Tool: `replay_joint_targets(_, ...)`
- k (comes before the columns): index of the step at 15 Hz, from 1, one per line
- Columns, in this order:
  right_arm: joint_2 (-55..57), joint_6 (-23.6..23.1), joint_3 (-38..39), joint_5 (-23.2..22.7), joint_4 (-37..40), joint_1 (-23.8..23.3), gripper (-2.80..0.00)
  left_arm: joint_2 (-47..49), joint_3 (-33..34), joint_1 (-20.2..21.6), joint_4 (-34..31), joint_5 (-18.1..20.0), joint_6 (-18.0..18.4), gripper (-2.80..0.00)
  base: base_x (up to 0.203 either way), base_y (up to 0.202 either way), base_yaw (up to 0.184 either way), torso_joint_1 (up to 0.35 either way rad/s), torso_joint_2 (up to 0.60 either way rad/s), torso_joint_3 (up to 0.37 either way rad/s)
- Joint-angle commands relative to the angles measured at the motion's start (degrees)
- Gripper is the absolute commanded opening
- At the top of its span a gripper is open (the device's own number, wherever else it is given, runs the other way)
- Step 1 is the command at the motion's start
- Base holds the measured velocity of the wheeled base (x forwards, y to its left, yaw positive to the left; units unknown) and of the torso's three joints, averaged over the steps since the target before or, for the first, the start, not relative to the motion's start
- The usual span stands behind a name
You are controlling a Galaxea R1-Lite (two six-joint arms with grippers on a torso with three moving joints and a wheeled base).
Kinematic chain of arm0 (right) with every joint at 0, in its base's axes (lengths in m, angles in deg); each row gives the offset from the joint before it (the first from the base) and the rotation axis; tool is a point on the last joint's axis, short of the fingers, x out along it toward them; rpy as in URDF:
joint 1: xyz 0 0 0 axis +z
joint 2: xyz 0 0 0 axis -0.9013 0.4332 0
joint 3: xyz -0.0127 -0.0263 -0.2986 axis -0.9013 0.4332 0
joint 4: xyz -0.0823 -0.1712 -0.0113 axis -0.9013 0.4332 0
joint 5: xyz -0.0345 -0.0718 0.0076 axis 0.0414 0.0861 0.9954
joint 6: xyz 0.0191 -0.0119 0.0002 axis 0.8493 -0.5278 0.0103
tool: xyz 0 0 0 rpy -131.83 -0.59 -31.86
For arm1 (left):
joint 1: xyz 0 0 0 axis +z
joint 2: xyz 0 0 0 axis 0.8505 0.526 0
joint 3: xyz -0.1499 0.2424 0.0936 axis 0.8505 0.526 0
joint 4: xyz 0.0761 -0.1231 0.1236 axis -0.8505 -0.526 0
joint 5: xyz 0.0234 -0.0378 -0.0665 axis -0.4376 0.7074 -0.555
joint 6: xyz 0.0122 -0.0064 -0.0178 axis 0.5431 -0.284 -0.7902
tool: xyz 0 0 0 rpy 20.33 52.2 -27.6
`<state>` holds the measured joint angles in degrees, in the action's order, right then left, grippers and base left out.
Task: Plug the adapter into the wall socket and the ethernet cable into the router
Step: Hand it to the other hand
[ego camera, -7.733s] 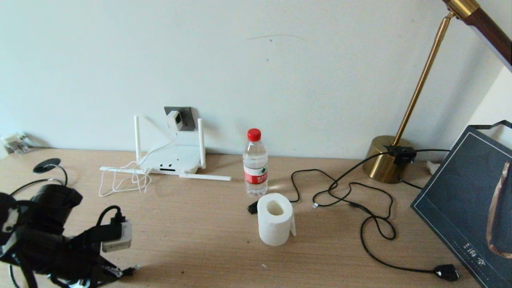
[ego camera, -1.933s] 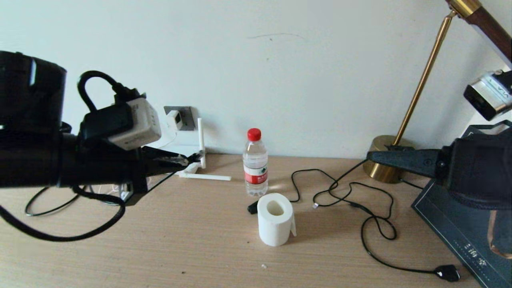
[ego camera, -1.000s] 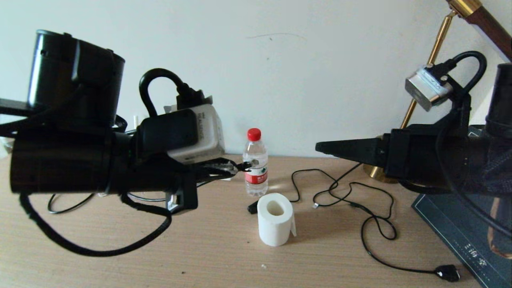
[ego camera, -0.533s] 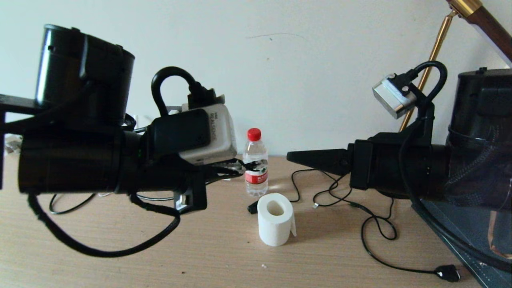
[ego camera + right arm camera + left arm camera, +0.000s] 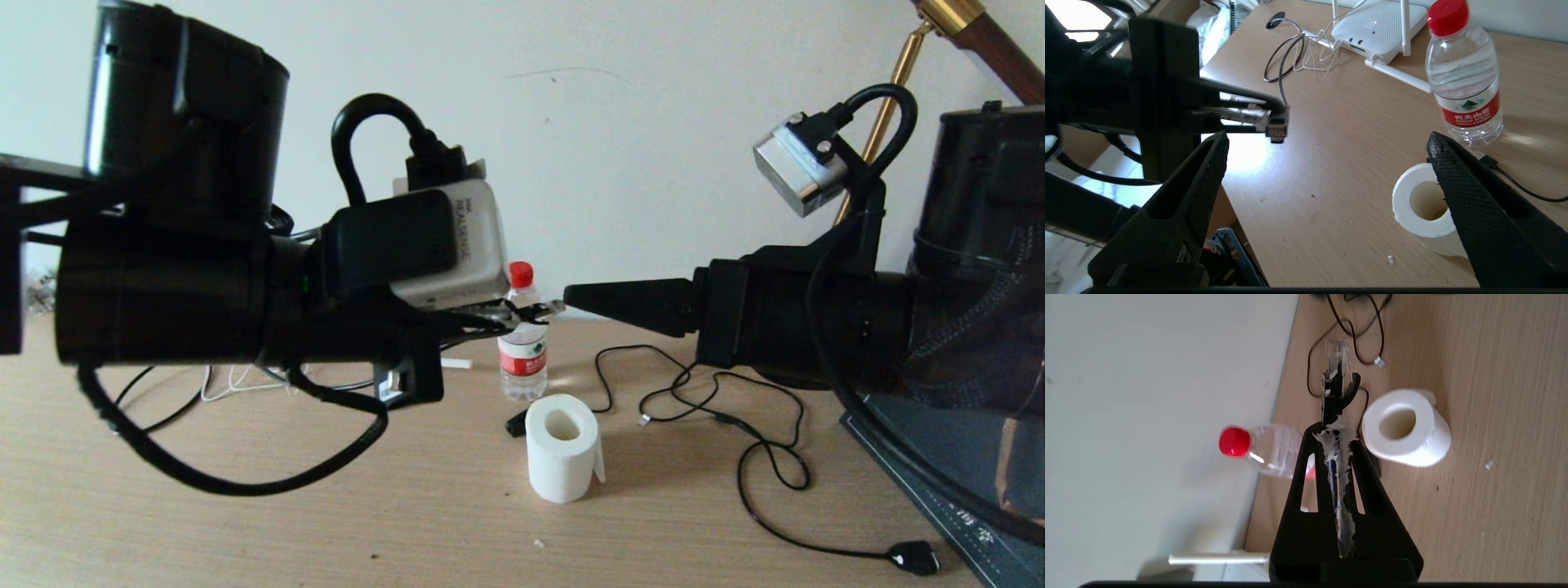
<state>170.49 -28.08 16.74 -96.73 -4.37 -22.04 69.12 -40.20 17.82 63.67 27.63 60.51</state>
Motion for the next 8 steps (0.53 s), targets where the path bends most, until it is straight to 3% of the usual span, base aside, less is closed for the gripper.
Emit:
replay_joint_targets(1,0.66,-0.05,-0.52,1.74,-0.23,1.73,0.00,0.86,-0.68,-0.77,0.16,-0.02,0.34,-2.80,0.000,0.000,0.000,0.000,0.00,0.000)
replay_joint_targets(8,1.20,-0.05,-1.05,2.11,-0.23,2.71,0.00,1.22,-1.13,-1.48,0.35,-0.02,0.78,-2.80,0.000,0.000,0.000,0.000,0.00,0.000)
